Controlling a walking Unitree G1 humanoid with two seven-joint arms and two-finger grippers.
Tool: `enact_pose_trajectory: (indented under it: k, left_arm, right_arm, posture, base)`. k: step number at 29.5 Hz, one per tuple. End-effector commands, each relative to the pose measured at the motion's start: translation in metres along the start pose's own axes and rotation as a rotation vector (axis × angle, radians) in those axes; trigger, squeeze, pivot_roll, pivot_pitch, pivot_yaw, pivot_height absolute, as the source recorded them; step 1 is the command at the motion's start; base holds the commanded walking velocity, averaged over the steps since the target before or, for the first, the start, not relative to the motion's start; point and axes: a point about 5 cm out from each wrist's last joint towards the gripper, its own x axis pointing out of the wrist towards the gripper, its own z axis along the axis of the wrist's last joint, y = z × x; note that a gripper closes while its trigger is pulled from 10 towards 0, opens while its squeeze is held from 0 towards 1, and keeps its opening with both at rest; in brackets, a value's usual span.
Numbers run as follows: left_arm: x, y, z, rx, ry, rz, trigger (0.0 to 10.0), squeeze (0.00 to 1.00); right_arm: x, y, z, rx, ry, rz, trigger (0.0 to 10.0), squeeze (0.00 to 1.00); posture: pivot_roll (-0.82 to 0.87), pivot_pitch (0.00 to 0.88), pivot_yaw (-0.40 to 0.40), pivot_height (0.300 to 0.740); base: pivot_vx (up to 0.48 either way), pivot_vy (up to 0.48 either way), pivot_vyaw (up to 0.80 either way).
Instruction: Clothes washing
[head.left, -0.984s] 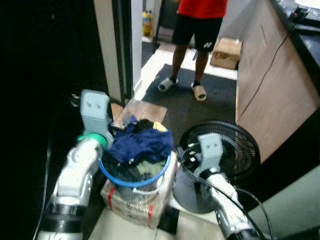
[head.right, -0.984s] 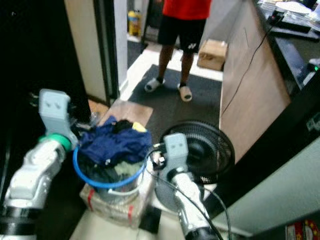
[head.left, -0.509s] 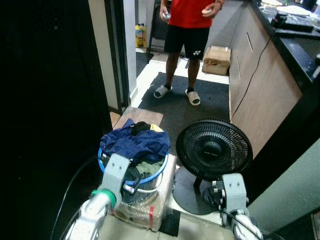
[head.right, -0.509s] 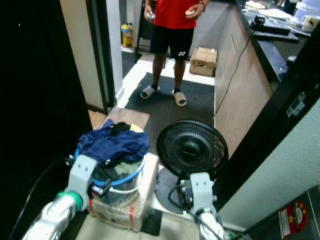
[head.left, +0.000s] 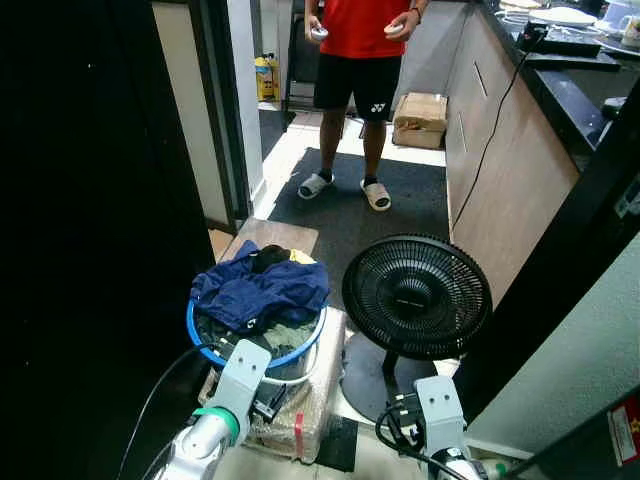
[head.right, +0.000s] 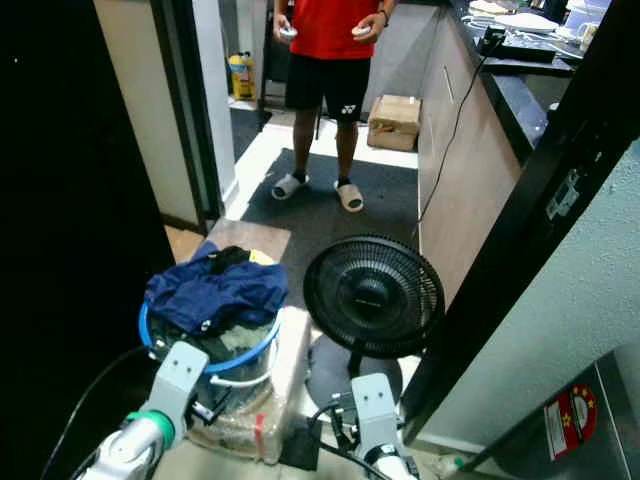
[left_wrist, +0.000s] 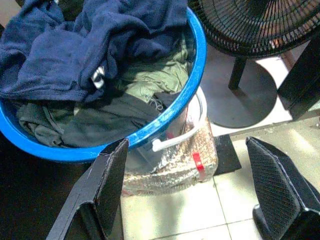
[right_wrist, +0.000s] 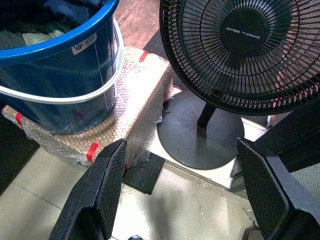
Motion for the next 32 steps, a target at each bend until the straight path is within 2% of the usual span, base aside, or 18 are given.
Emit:
enact_pose_trajectory:
  k: [1,8,12,32]
  left_arm:
    - [0.0,0.002,-0.002,-0.003,-0.002,0.016,10.0,0.0]
    - [-0.001,0.003,-0.004,-0.012,-0.013,0.029,10.0,0.0]
    - [-0.004,0.003,-0.008,-0.033,-0.009,0.047,10.0,0.0]
    - [-0.005,0.008,-0.013,-0.024,-0.008,0.081,10.0,0.0]
  right_arm:
    - [0.001,0.001,0.0,0.001,-0.005,0.009,10.0,0.0]
    - [0.005,0.006,0.003,0.001,-0.013,0.028,10.0,0.0]
    - [0.005,0.018,0.002,-0.017,-0.005,0.075,10.0,0.0]
    - [0.011,0.018,0.007,-0.033,-0.015,0.095,10.0,0.0]
  posture:
    - [-0.01,0.0,0.041,0.74]
    - [0.01,0.0,0.033,0.74]
    - [0.02,0.0,0.028,0.74]
    - [0.04,0.0,0.014,0.74]
  base:
    - [0.0,0.0,0.0]
    - [0.0,0.0,0.0]
    - [0.0,0.0,0.0]
    - [0.0,0.0,0.0]
